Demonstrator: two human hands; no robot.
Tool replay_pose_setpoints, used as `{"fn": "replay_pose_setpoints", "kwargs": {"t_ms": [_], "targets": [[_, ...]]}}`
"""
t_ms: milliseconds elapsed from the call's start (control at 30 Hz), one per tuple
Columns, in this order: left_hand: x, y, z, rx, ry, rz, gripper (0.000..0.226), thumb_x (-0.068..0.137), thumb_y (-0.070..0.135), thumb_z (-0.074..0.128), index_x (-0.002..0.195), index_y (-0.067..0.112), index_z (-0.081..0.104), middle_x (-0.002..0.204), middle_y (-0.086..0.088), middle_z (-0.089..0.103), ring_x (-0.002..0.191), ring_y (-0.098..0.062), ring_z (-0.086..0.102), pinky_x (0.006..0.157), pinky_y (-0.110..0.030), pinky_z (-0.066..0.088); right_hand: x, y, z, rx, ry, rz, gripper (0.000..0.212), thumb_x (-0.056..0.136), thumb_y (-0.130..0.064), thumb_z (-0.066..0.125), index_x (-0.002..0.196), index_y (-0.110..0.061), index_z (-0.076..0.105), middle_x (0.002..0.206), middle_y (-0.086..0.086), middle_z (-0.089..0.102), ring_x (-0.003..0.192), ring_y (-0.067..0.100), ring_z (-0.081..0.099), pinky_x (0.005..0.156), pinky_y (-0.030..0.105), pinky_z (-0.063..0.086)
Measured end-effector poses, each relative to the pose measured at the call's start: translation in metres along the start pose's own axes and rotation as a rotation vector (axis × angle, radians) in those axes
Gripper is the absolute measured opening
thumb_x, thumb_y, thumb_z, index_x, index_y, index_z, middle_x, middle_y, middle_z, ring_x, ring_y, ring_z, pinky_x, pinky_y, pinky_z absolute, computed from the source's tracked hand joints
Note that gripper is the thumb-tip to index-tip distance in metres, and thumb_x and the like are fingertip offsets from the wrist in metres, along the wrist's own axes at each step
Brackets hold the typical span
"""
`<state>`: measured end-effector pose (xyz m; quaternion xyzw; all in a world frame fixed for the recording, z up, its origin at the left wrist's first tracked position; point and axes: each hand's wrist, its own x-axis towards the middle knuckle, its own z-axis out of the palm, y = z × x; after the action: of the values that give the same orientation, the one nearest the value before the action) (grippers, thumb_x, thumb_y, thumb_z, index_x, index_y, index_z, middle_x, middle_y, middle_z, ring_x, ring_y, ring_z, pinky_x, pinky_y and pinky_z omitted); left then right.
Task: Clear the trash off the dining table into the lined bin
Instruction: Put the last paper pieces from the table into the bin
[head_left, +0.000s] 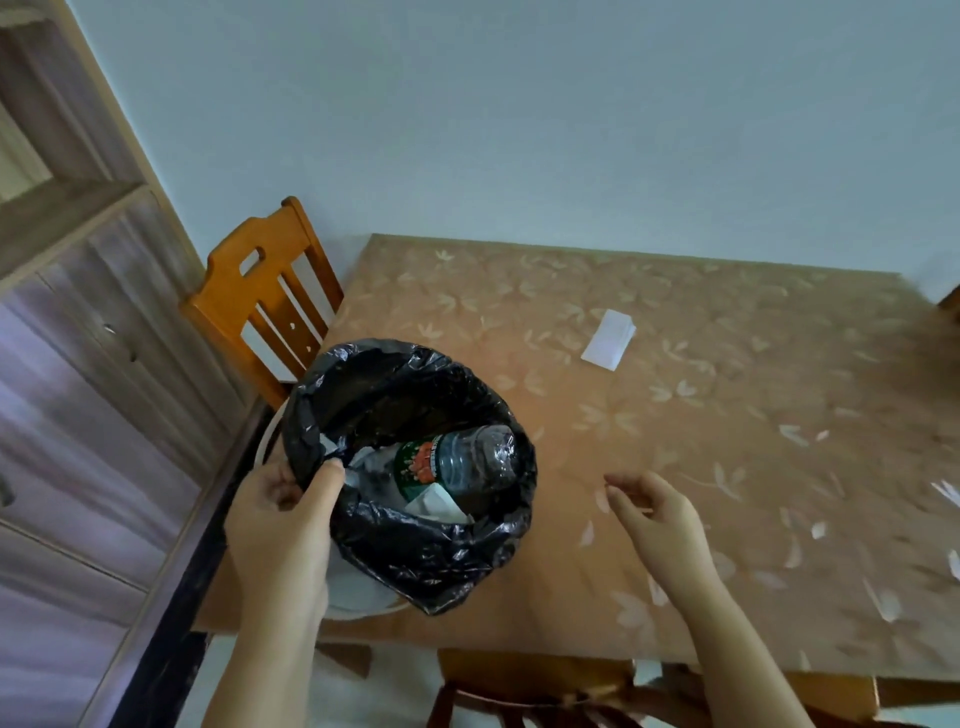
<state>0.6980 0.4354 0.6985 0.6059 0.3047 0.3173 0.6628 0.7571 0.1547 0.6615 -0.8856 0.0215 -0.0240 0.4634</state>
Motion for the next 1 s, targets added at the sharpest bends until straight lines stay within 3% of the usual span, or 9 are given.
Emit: {"fn": "replay_pose_setpoints", "kwargs": {"t_ms": [167, 367, 500, 767, 900, 1000], "targets": [[0.011, -0.002, 0.002, -0.001, 0.01, 0.01, 0.018, 0.072, 0.019, 0.069, 0.066, 0.02, 0.053, 0.071, -0.004, 0.053, 0.066, -0.02, 0.05, 0.062, -0.037, 0.044, 0.007, -0.001, 0.015, -0.028, -0.047, 0.015, 0.011, 0.085, -0.018, 0.057, 0.092, -0.025, 0.063, 0.092, -0.007, 0.064, 0.079, -0.004, 0.055, 0.059, 0.008, 0.039], [0.063, -0.004, 0.007, 0.014, -0.123, -0.024, 0.019, 0.074, 0.019, 0.068, 0.061, 0.025, 0.055, 0.069, -0.002, 0.055, 0.062, -0.012, 0.055, 0.06, -0.034, 0.045, 0.017, -0.015, 0.05, -0.034, 0.028, 0.079, 0.011, 0.085, -0.018, 0.058, 0.092, -0.023, 0.064, 0.091, -0.005, 0.065, 0.079, -0.004, 0.055, 0.062, 0.008, 0.038], [0.115, -0.009, 0.009, 0.019, -0.256, -0.071, 0.013, 0.063, 0.028, 0.067, 0.068, 0.02, 0.058, 0.075, -0.008, 0.061, 0.071, -0.022, 0.06, 0.063, -0.036, 0.049, 0.019, -0.034, 0.093, -0.037, 0.133, 0.146, 0.012, 0.083, -0.015, 0.06, 0.087, -0.025, 0.064, 0.086, -0.006, 0.065, 0.074, -0.006, 0.054, 0.057, 0.0, 0.038], [0.211, -0.005, 0.007, 0.075, -0.473, -0.065, 0.005, 0.061, 0.032, 0.069, 0.064, 0.031, 0.065, 0.069, -0.002, 0.066, 0.069, -0.02, 0.065, 0.061, -0.035, 0.054, 0.02, -0.082, 0.175, 0.009, 0.233, 0.293, 0.011, 0.083, -0.015, 0.059, 0.089, -0.022, 0.065, 0.089, -0.004, 0.066, 0.079, 0.004, 0.058, 0.063, 0.013, 0.04], [0.23, -0.008, 0.014, 0.069, -0.505, -0.04, 0.022, 0.059, 0.037, 0.069, 0.073, 0.022, 0.062, 0.074, -0.005, 0.068, 0.073, -0.023, 0.067, 0.061, -0.034, 0.052, 0.029, -0.093, 0.179, -0.019, 0.27, 0.324, 0.011, 0.083, -0.014, 0.06, 0.09, -0.022, 0.065, 0.088, -0.004, 0.066, 0.079, 0.008, 0.059, 0.068, 0.023, 0.042], [0.239, -0.012, 0.026, 0.082, -0.519, -0.006, 0.025, 0.056, 0.044, 0.069, 0.071, 0.025, 0.062, 0.074, -0.003, 0.067, 0.071, -0.02, 0.066, 0.062, -0.034, 0.05, 0.042, -0.091, 0.176, -0.042, 0.315, 0.33, 0.012, 0.082, -0.013, 0.06, 0.089, -0.021, 0.065, 0.084, -0.006, 0.065, 0.076, 0.001, 0.057, 0.064, 0.018, 0.041]]}}
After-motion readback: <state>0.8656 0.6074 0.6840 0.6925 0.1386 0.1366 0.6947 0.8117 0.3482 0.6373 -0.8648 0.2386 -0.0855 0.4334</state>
